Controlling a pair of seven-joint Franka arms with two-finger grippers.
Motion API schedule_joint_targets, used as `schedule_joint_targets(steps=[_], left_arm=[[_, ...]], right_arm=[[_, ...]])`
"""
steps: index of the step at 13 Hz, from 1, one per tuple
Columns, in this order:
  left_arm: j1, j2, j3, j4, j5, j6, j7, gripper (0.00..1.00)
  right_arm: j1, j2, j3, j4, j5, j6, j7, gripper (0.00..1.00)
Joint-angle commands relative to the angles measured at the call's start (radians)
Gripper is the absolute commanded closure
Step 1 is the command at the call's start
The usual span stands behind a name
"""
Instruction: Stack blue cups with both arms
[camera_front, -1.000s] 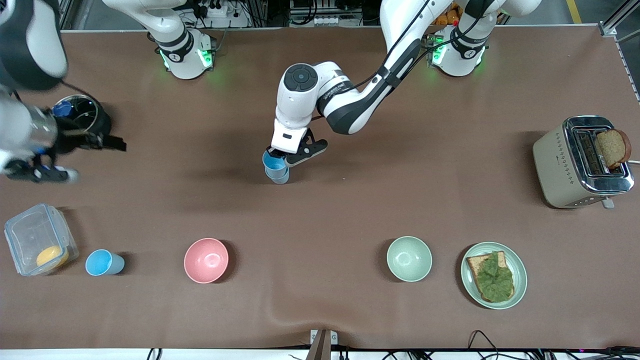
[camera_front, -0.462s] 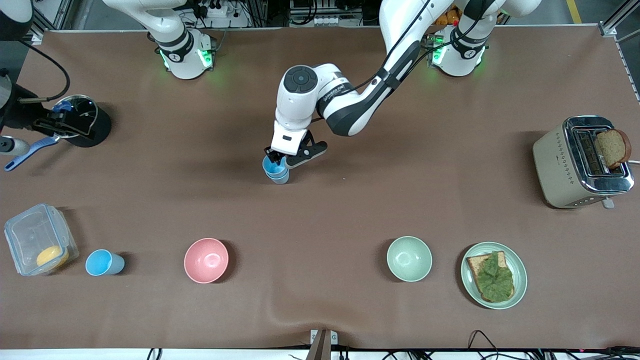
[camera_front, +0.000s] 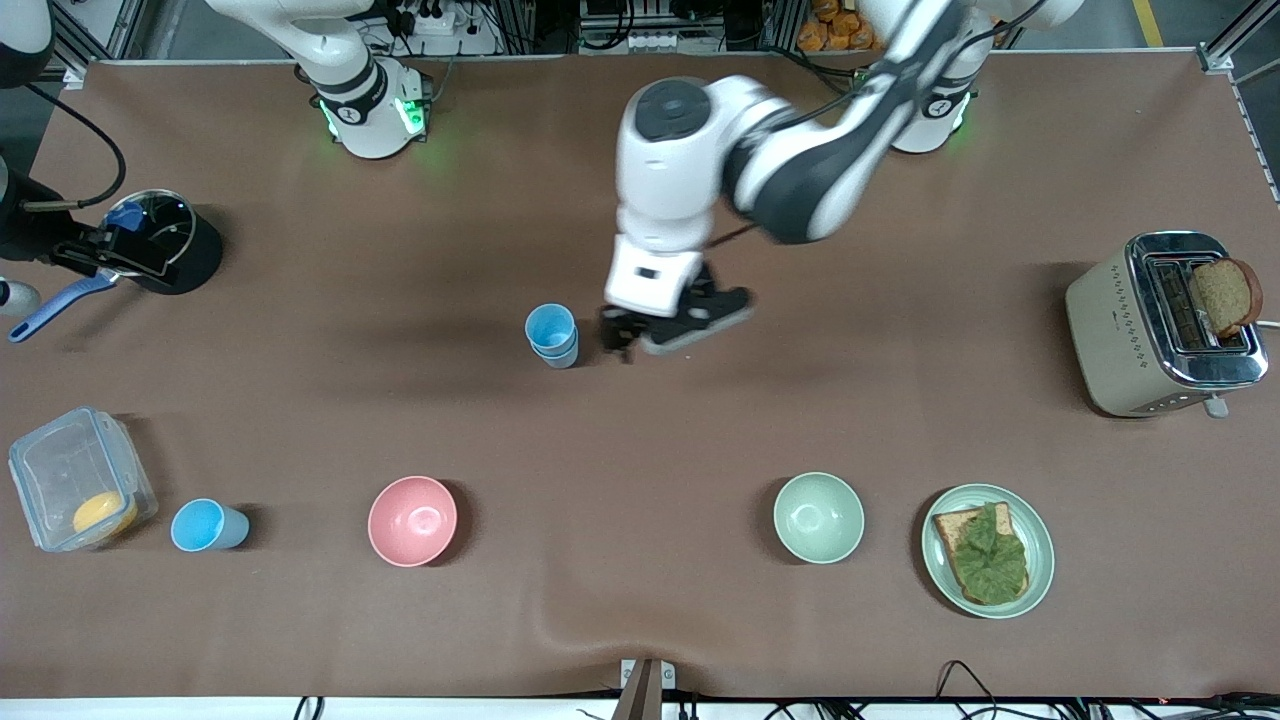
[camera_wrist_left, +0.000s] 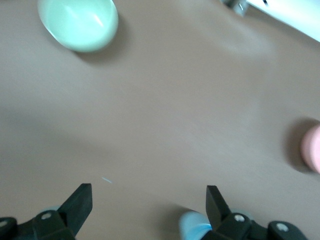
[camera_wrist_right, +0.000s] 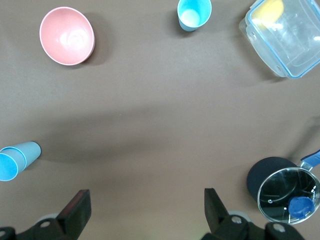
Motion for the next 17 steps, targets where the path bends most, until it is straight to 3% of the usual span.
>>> schedule_joint_targets(steps=[1,3,7,12,17], left_arm=[[0.138,-0.112,-0.018,-0.043,-0.058,-0.135,0.160,0.00],[0.225,-0.176,-0.017,-0.063,-0.077,-0.226,0.392,0.00],[0.435,-0.261,-0.020,-0.135,-0.112,-0.231,0.835,0.00],[0.568,-0.305,-0.020,-0.169,-0.167,-0.229,1.018,0.00],[0.588,-0.341,-0.020,-0.173,-0.202,-0.263,1.090,0.00]], right_arm=[[-0.017,-0.013,0.013,-0.015,-0.007,0.013,-0.045,0.00],[-0.012,-0.012,0.013,-0.015,-0.011,0.015,-0.047,0.00],[-0.007,-0.010,0.015,-0.014,-0.015,0.014,-0.047,0.00],[-0.009,-0.009,0.016,-0.012,-0.015,0.014,-0.045,0.00],[-0.009,-0.007,0.018,-0.012,-0.015,0.013,-0.042,0.00]])
